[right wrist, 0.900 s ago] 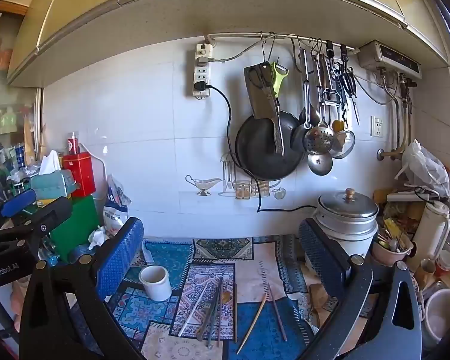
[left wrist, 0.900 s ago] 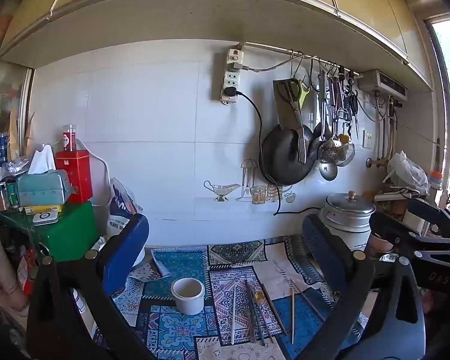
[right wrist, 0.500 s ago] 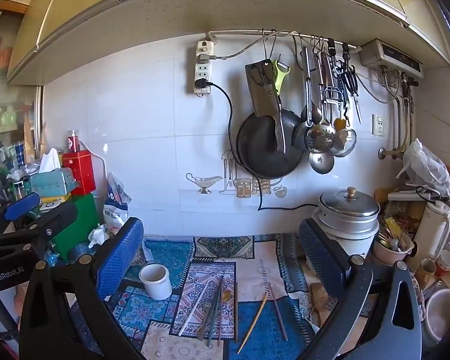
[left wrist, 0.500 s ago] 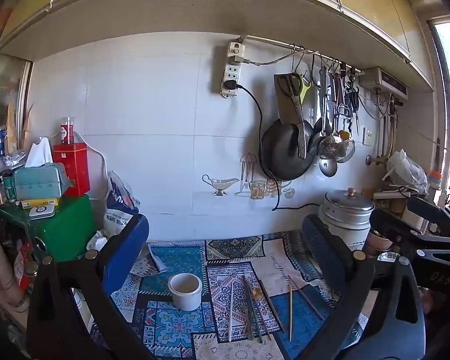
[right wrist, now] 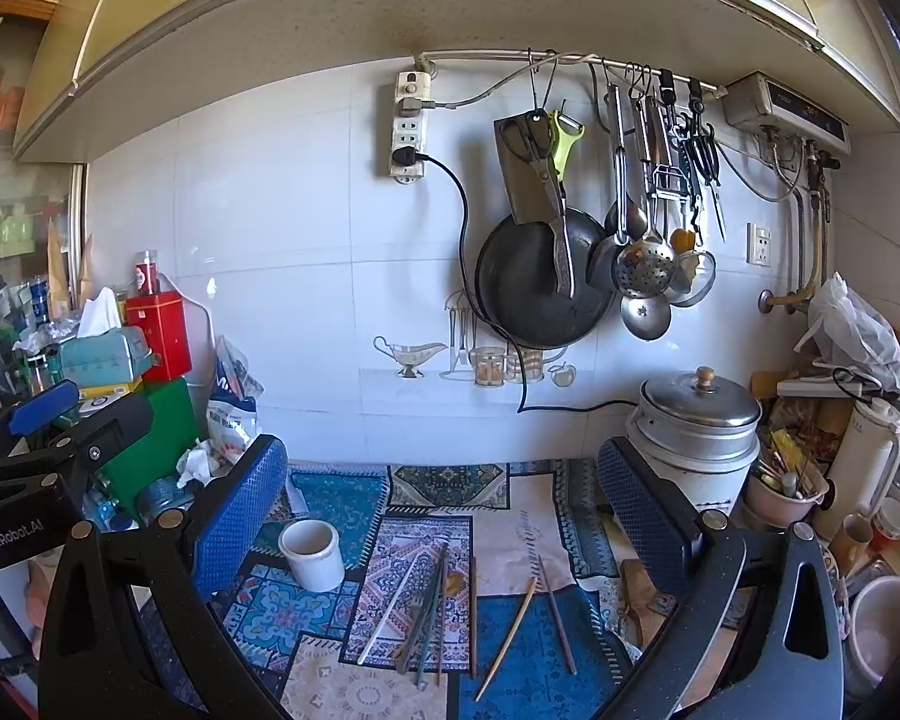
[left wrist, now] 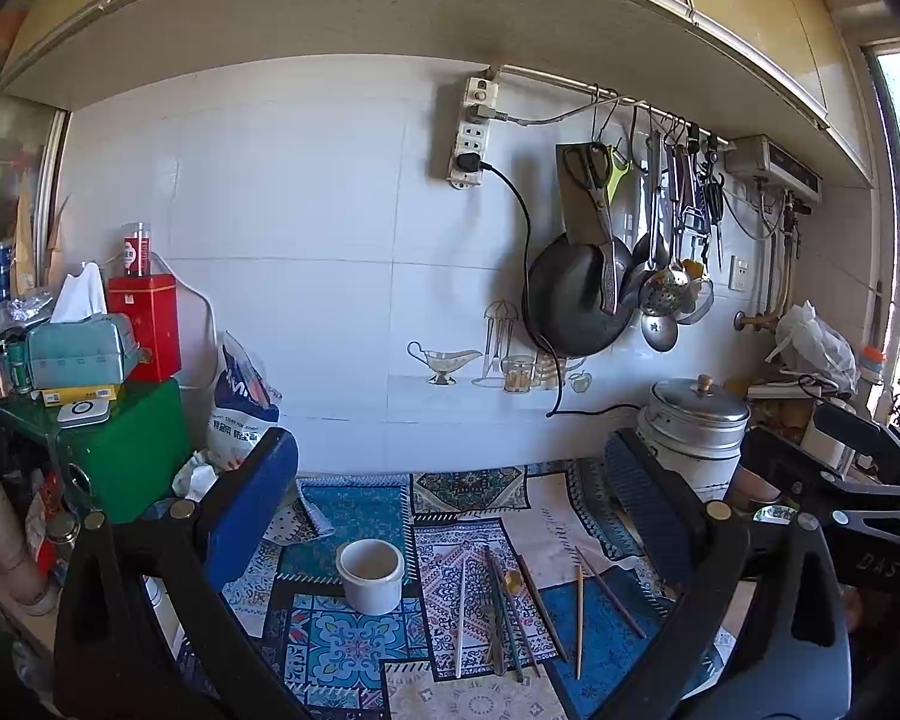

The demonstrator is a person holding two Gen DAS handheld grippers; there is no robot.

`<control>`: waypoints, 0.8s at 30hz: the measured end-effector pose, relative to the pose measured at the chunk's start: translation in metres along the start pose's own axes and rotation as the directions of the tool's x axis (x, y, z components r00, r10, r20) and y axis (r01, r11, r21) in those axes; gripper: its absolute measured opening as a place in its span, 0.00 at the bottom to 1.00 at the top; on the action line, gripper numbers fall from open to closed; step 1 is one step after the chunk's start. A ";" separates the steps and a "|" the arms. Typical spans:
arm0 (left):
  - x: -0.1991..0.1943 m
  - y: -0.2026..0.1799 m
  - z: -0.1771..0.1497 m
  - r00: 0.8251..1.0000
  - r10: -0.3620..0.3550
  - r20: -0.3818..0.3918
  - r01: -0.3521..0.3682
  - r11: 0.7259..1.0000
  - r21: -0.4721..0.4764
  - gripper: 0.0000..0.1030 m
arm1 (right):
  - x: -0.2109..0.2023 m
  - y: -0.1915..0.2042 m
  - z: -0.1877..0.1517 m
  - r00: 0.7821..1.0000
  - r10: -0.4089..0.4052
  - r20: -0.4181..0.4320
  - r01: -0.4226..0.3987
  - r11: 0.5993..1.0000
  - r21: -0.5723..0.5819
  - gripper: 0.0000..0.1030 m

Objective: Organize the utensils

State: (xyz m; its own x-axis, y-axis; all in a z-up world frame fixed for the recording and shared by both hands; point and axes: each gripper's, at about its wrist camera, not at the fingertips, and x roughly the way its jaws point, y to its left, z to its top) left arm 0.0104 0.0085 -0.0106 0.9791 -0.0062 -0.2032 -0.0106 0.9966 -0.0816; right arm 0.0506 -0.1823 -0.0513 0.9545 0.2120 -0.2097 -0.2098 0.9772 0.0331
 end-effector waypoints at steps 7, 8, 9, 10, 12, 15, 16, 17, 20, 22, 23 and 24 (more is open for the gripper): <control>0.000 0.001 -0.001 1.000 0.003 -0.007 -0.003 1.000 -0.001 1.00 | 0.001 0.002 -0.001 1.000 -0.005 -0.003 0.005 1.000 -0.002 1.00; 0.000 0.001 -0.002 1.000 0.004 -0.007 -0.004 1.000 -0.001 1.00 | 0.001 0.002 -0.001 1.000 -0.005 -0.003 0.005 1.000 -0.002 1.00; 0.000 0.001 -0.002 1.000 0.005 -0.007 -0.005 1.000 0.000 1.00 | 0.001 0.002 -0.001 1.000 -0.005 -0.003 0.005 1.000 -0.002 1.00; 0.000 0.001 -0.002 1.000 0.006 -0.007 -0.006 1.000 0.001 1.00 | 0.001 0.002 -0.001 1.000 -0.004 -0.003 0.004 1.000 -0.002 1.00; 0.000 0.001 -0.001 1.000 0.007 -0.007 -0.007 1.000 0.003 1.00 | 0.001 0.002 -0.001 1.000 -0.005 -0.003 0.005 1.000 -0.004 1.00; 0.001 0.001 -0.001 1.000 0.004 -0.009 -0.004 1.000 0.000 1.00 | 0.001 0.002 -0.001 1.000 -0.005 -0.002 0.005 1.000 -0.002 1.00; 0.001 0.001 -0.001 1.000 0.004 -0.009 -0.004 1.000 0.000 1.00 | 0.001 0.002 -0.001 1.000 -0.005 -0.002 0.005 1.000 -0.001 1.00; 0.001 0.001 -0.001 1.000 0.006 -0.009 -0.006 1.000 0.001 1.00 | 0.001 0.002 -0.001 1.000 -0.006 -0.002 0.006 1.000 0.000 1.00; 0.002 0.001 0.000 1.000 0.009 -0.008 -0.009 1.000 0.006 1.00 | 0.001 0.002 0.000 1.000 -0.006 -0.002 0.006 1.000 -0.001 1.00; 0.002 0.002 0.000 1.000 0.012 -0.008 -0.011 1.000 0.007 1.00 | 0.001 0.002 0.000 1.000 -0.006 -0.003 0.006 1.000 -0.002 1.00; 0.002 0.002 0.000 1.000 0.011 -0.008 -0.011 1.000 0.006 1.00 | 0.001 0.002 0.000 1.000 -0.006 -0.003 0.006 1.000 -0.001 1.00; 0.002 0.002 0.000 1.000 0.009 -0.008 -0.009 1.000 0.005 1.00 | 0.001 0.001 -0.001 1.000 -0.006 -0.003 0.006 1.000 -0.001 1.00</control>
State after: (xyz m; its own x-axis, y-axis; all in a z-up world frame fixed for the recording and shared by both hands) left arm 0.0123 0.0108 -0.0116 0.9774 0.0023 -0.2116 -0.0185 0.9970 -0.0745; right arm 0.0514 -0.1808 -0.0523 0.9552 0.2056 -0.2128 -0.2037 0.9785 0.0310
